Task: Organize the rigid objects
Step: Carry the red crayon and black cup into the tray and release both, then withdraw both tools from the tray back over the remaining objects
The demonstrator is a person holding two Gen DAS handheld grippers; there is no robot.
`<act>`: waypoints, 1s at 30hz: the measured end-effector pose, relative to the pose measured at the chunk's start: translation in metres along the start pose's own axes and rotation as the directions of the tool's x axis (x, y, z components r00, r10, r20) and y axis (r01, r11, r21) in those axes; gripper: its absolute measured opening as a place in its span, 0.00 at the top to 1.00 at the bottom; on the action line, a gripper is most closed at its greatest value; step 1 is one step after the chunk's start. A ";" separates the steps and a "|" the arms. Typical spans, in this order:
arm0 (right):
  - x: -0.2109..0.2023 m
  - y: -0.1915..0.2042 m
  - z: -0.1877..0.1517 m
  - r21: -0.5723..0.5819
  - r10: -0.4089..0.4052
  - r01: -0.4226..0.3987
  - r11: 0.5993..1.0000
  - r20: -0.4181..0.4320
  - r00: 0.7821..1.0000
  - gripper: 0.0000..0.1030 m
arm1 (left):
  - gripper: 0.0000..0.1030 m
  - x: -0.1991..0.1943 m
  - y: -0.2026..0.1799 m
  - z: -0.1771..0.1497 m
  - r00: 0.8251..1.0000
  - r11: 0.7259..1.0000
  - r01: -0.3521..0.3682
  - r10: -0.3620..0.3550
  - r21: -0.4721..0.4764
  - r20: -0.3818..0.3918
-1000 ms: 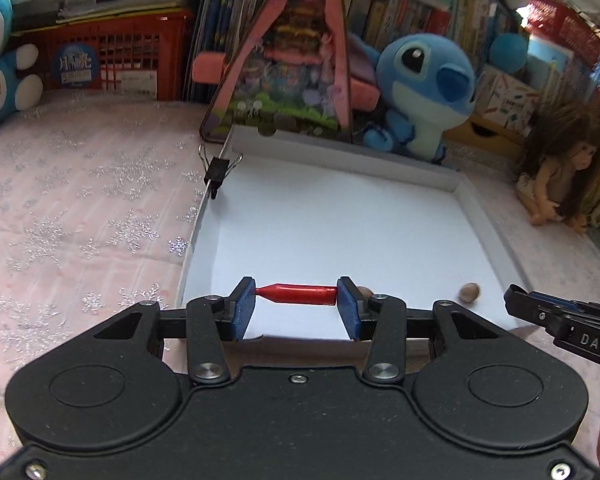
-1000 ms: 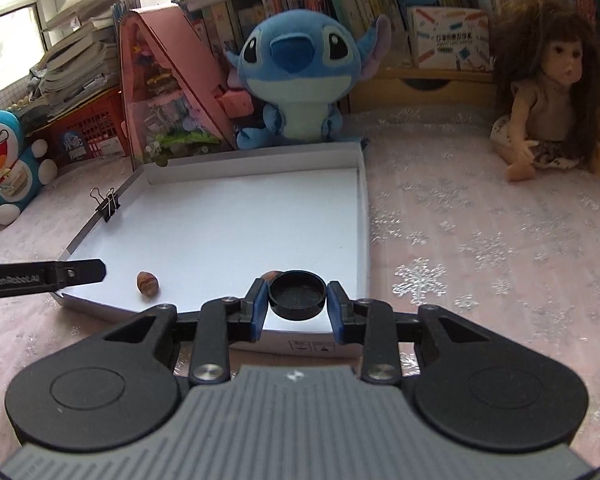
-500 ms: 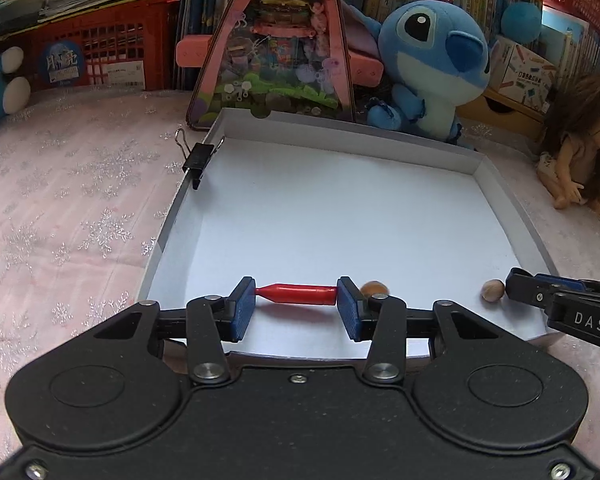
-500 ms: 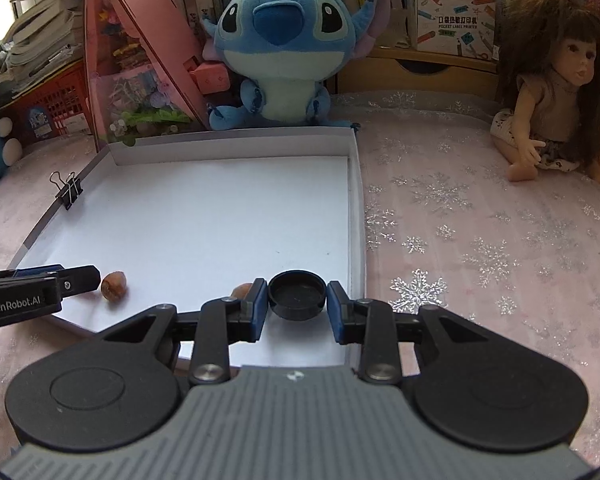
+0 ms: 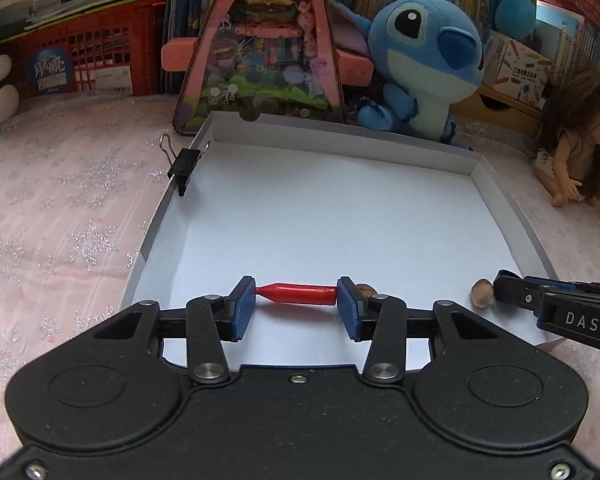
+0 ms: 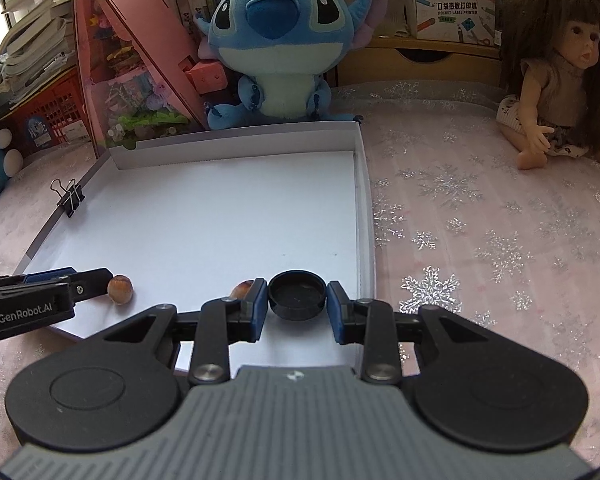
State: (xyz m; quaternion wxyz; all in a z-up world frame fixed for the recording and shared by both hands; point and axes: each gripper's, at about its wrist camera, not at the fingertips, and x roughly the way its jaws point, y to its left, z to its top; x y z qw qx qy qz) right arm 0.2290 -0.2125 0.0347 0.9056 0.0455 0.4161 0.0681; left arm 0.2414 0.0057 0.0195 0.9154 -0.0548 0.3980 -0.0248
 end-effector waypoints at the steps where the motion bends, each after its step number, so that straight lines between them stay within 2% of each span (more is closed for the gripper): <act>1: 0.000 0.000 0.000 0.000 0.002 -0.002 1.000 0.000 1.000 0.64 | 0.59 0.000 -0.001 0.000 1.000 1.000 -0.002 0.002 0.004 0.001; 7: -0.003 -0.001 -0.002 0.011 0.009 -0.009 1.000 0.013 1.000 0.58 | 0.59 -0.004 0.000 -0.001 1.000 1.000 0.004 -0.004 0.001 0.004; 8: -0.005 -0.001 -0.002 0.013 0.008 -0.009 1.000 0.017 1.000 0.52 | 0.58 -0.006 0.001 -0.002 1.000 1.000 0.004 -0.004 0.002 0.011; 9: -0.007 -0.002 -0.002 0.013 0.010 -0.010 1.000 0.025 1.000 0.47 | 0.56 -0.009 0.001 -0.003 1.000 1.000 0.004 -0.004 0.007 0.020; 15: -0.026 -0.005 -0.010 -0.027 0.022 -0.020 0.999 0.077 0.997 0.40 | 0.39 -0.029 0.003 -0.009 0.997 0.999 0.003 -0.006 0.038 0.075; 18: -0.038 -0.006 -0.018 -0.056 0.038 -0.032 0.998 0.099 0.994 0.37 | 0.35 -0.041 0.008 -0.015 0.995 0.999 0.020 -0.023 0.032 0.093; 26: -0.066 0.000 -0.043 -0.135 0.060 -0.039 0.990 0.158 0.986 0.32 | 0.33 -0.068 0.013 -0.041 0.991 0.997 0.068 -0.072 0.044 0.110; 30: -0.079 0.005 -0.059 -0.190 0.055 -0.017 0.982 0.198 0.979 0.29 | 0.33 -0.084 0.013 -0.059 0.988 0.993 0.093 -0.100 0.069 0.115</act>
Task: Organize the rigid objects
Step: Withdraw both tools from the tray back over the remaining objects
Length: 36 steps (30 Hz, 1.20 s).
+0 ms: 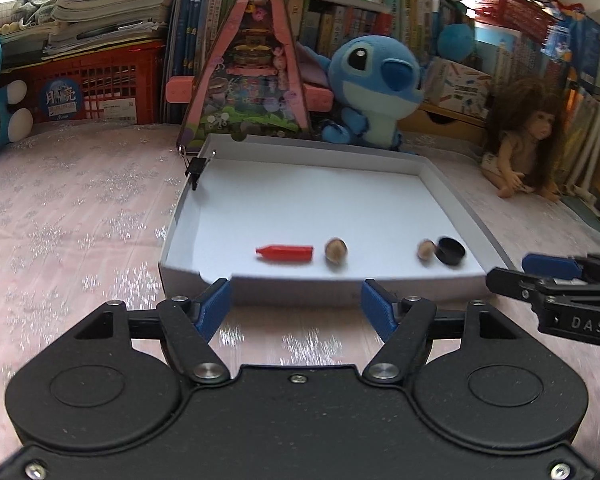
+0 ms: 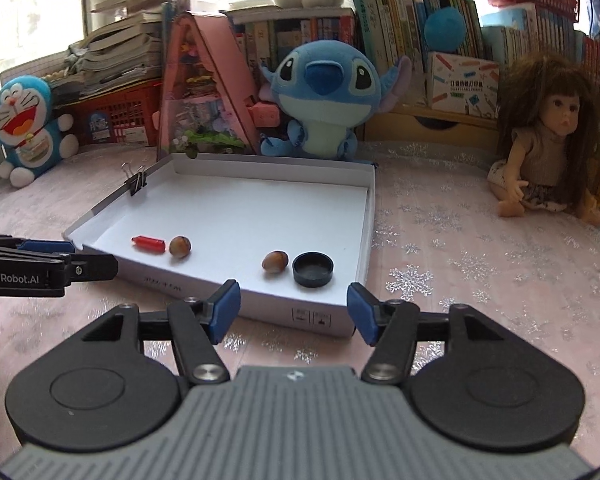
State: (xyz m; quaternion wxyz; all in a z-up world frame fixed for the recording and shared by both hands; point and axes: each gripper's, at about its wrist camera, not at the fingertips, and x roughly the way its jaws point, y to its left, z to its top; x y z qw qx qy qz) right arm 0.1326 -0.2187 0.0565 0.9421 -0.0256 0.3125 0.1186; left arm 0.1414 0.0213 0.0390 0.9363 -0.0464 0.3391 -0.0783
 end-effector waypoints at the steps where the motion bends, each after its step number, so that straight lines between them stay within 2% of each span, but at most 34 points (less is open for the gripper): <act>1: -0.003 0.002 -0.003 -0.012 -0.004 0.004 1.000 0.008 1.000 0.29 | 0.33 -0.004 -0.001 -0.004 1.000 1.000 0.004 -0.004 0.005 0.003; 7: -0.023 0.007 -0.023 -0.049 0.003 -0.002 0.999 0.028 1.000 0.28 | 0.33 -0.028 -0.001 -0.028 0.999 0.999 0.023 -0.023 0.031 0.022; 17: -0.044 0.014 -0.062 -0.062 0.002 0.000 0.998 0.030 1.000 0.26 | 0.33 -0.050 0.001 -0.067 0.999 0.997 0.034 -0.033 0.068 -0.006; 26: -0.058 0.020 -0.083 -0.072 0.002 0.001 0.997 0.038 0.999 0.24 | 0.48 -0.066 0.002 -0.087 0.998 0.993 0.059 -0.058 0.106 -0.012; 36: -0.055 0.020 -0.092 -0.045 0.006 -0.005 0.999 0.027 1.000 0.22 | 0.55 -0.073 0.008 -0.098 0.998 0.993 0.062 -0.061 0.104 -0.015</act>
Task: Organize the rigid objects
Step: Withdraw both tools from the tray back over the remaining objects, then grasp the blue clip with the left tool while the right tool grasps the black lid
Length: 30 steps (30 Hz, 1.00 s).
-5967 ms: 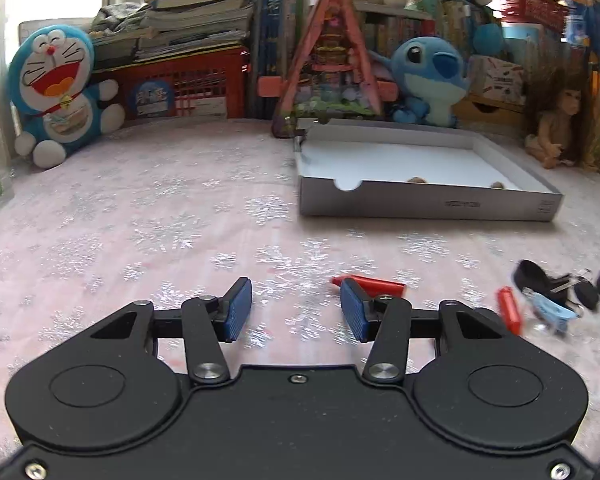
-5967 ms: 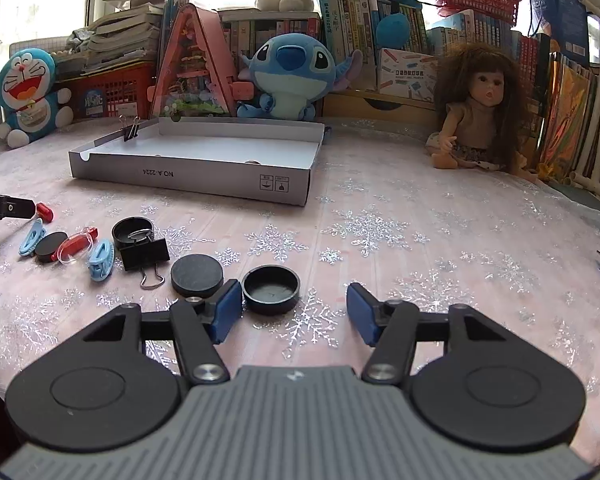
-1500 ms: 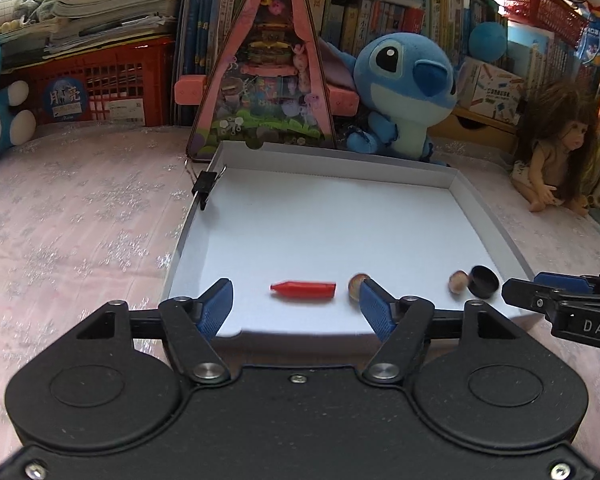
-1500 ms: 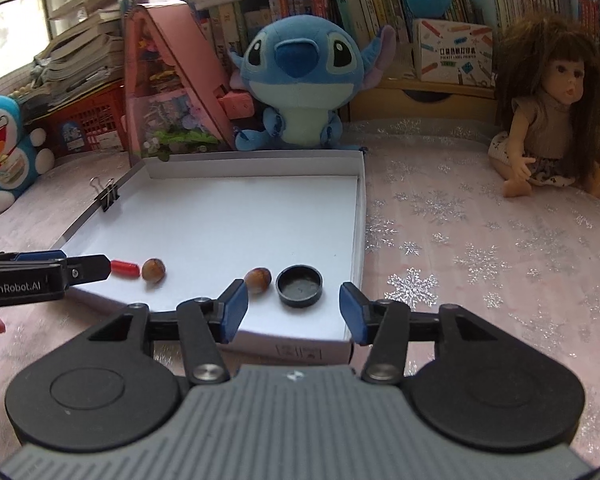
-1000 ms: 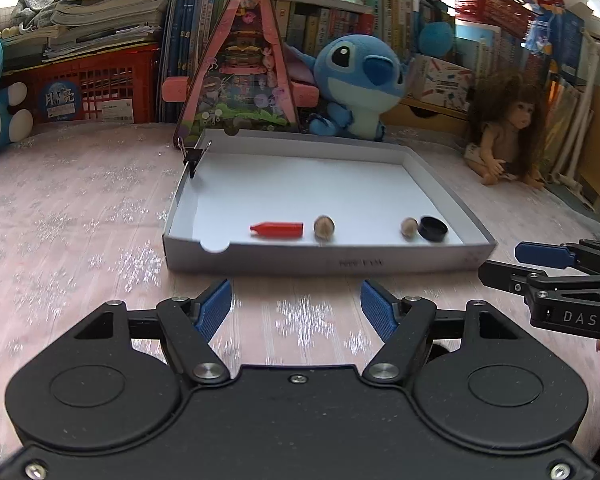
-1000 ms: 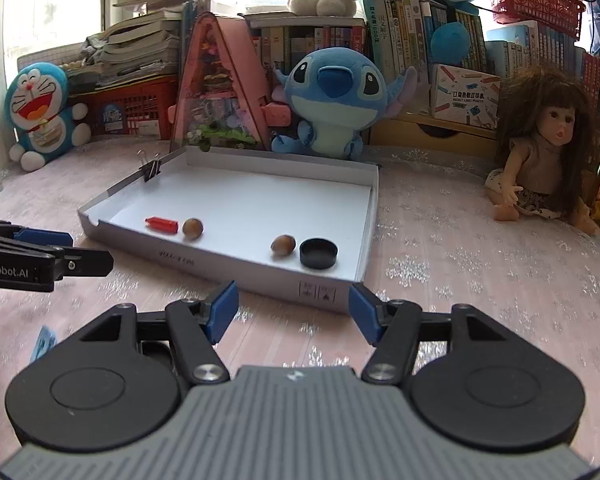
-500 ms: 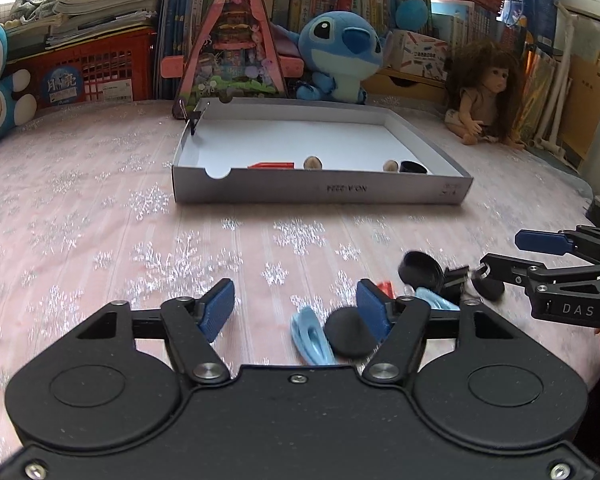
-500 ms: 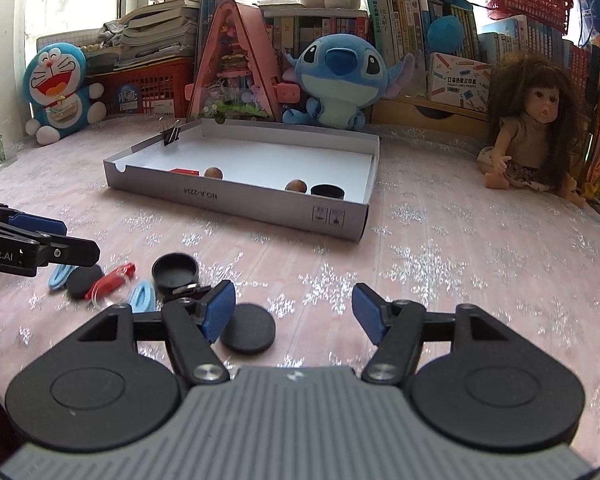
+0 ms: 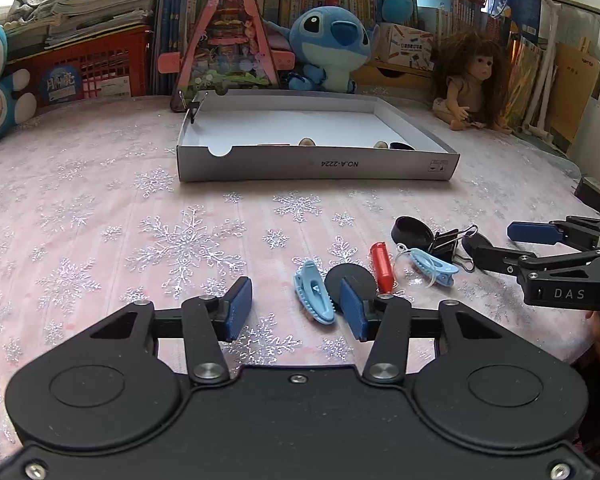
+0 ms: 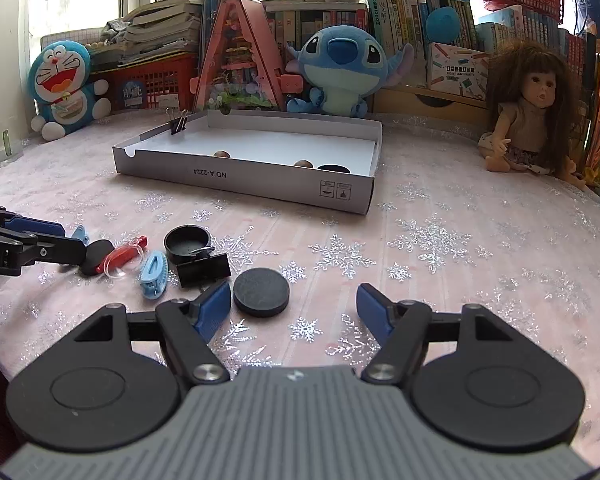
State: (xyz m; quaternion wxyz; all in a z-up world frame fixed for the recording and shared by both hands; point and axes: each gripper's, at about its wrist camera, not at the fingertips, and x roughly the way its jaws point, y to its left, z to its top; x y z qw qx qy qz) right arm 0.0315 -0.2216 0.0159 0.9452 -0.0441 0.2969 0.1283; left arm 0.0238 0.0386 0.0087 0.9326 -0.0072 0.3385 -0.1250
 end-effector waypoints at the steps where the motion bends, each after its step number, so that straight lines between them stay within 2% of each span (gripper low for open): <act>1: 0.000 0.001 0.000 -0.003 0.000 0.000 1.000 0.001 1.000 0.22 | 0.56 0.000 0.001 -0.001 1.000 1.000 0.000 0.000 -0.001 0.001; 11: 0.003 -0.001 -0.003 0.016 0.003 -0.003 1.000 -0.001 1.000 0.22 | 0.57 0.000 -0.005 -0.003 1.000 1.000 -0.016 0.016 0.011 0.023; 18: 0.004 0.001 -0.003 0.012 -0.005 0.005 1.000 0.004 1.000 0.21 | 0.68 0.000 -0.014 -0.006 0.999 0.999 0.003 -0.004 0.041 0.040; 30: 0.006 0.001 -0.003 0.013 -0.011 0.011 1.000 0.006 1.000 0.21 | 0.72 -0.008 -0.002 -0.013 0.999 0.999 -0.025 0.025 0.025 0.033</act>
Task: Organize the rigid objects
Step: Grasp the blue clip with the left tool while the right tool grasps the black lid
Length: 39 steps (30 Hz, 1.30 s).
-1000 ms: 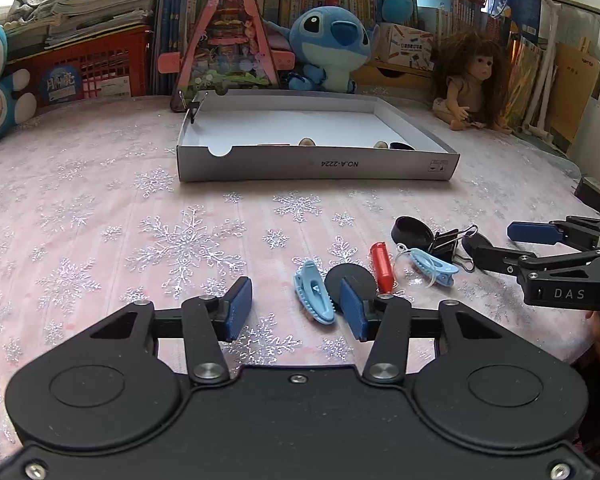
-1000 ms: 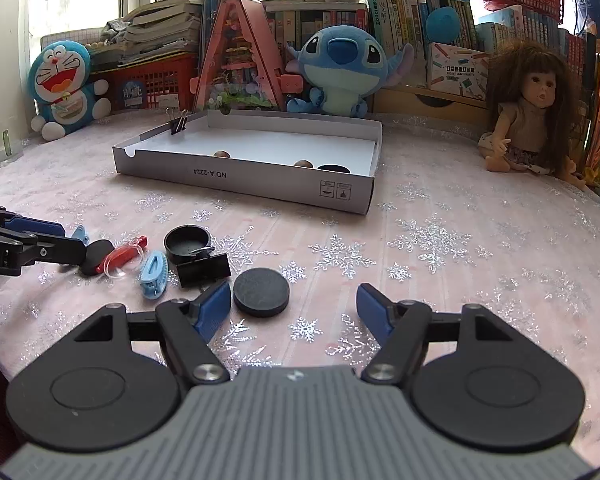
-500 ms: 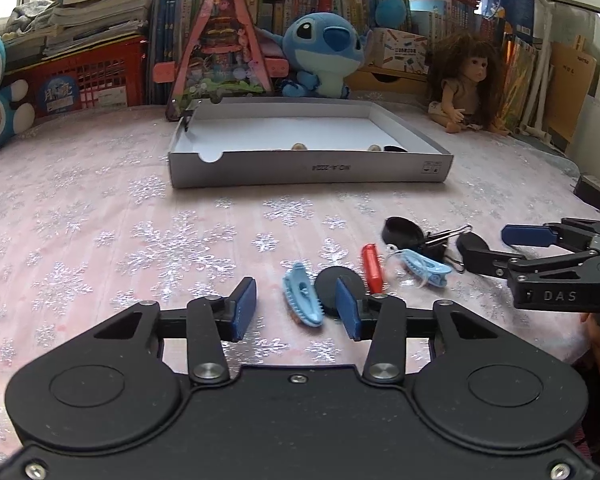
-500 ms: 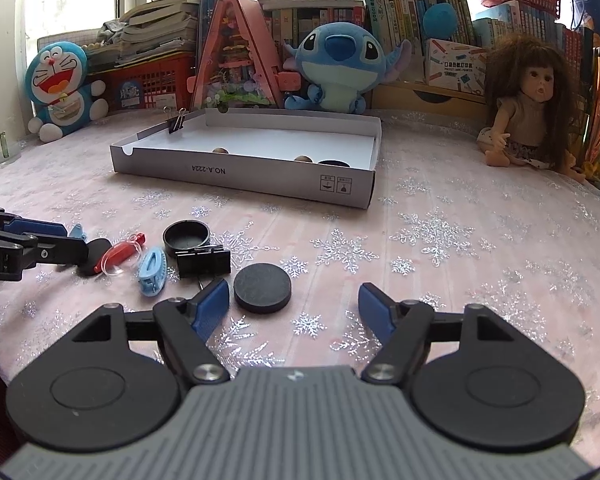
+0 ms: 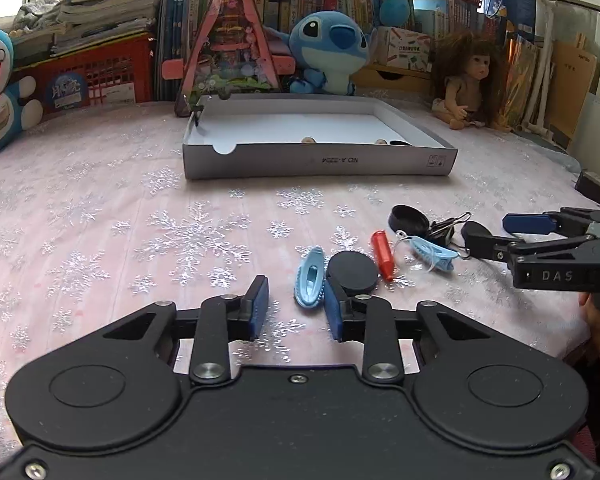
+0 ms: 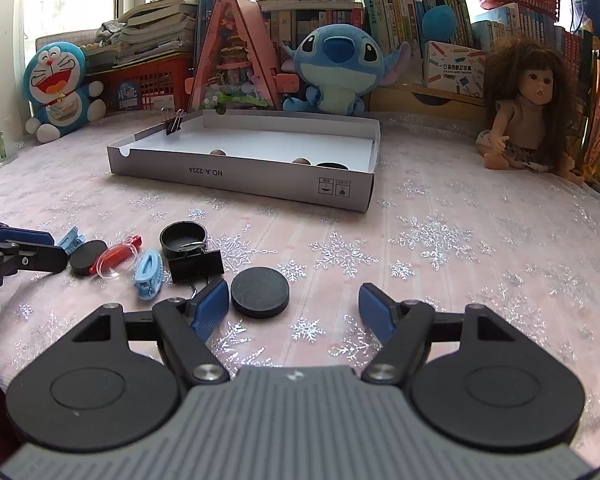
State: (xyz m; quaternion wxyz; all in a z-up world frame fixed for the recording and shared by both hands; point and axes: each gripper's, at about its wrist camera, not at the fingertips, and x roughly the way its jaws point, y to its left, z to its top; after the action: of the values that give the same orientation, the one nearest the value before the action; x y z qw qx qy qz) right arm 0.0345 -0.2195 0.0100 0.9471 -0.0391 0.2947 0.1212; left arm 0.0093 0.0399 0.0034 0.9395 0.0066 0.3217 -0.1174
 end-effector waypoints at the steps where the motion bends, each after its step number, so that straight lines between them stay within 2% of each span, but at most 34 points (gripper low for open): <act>1: 0.000 0.000 0.001 -0.001 -0.001 0.001 1.000 -0.001 1.000 0.21 | 0.72 0.000 0.000 -0.001 1.000 1.000 -0.011 0.011 0.003 0.004; 19: 0.001 0.003 0.001 -0.009 0.015 -0.015 1.000 0.001 1.000 0.21 | 0.72 0.013 -0.012 0.004 0.999 0.999 -0.043 0.042 0.034 0.018; 28: 0.000 0.011 0.002 -0.015 0.063 -0.063 0.998 0.003 0.998 0.42 | 0.74 0.018 -0.012 0.007 0.999 0.999 -0.033 0.033 0.027 0.015; 31: 0.000 0.013 0.002 -0.019 0.073 -0.073 0.997 0.005 0.997 0.53 | 0.79 0.018 -0.013 0.008 0.999 0.999 -0.029 0.029 0.024 0.015; 33: -0.001 0.015 0.002 -0.023 0.071 -0.071 0.997 0.008 0.997 0.64 | 0.82 0.018 -0.013 0.008 0.999 0.999 -0.033 0.033 0.021 0.016; 39: -0.001 0.015 0.003 -0.025 0.061 -0.061 0.998 0.017 0.998 0.64 | 0.85 0.018 -0.011 0.010 0.999 0.999 -0.040 0.040 -0.005 0.011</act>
State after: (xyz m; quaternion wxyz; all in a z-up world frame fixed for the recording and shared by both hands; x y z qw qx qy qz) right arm 0.0313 -0.2047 0.0132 0.9450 -0.0404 0.2858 0.1540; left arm 0.0268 0.0240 0.0009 0.9435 0.0101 0.3165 -0.0977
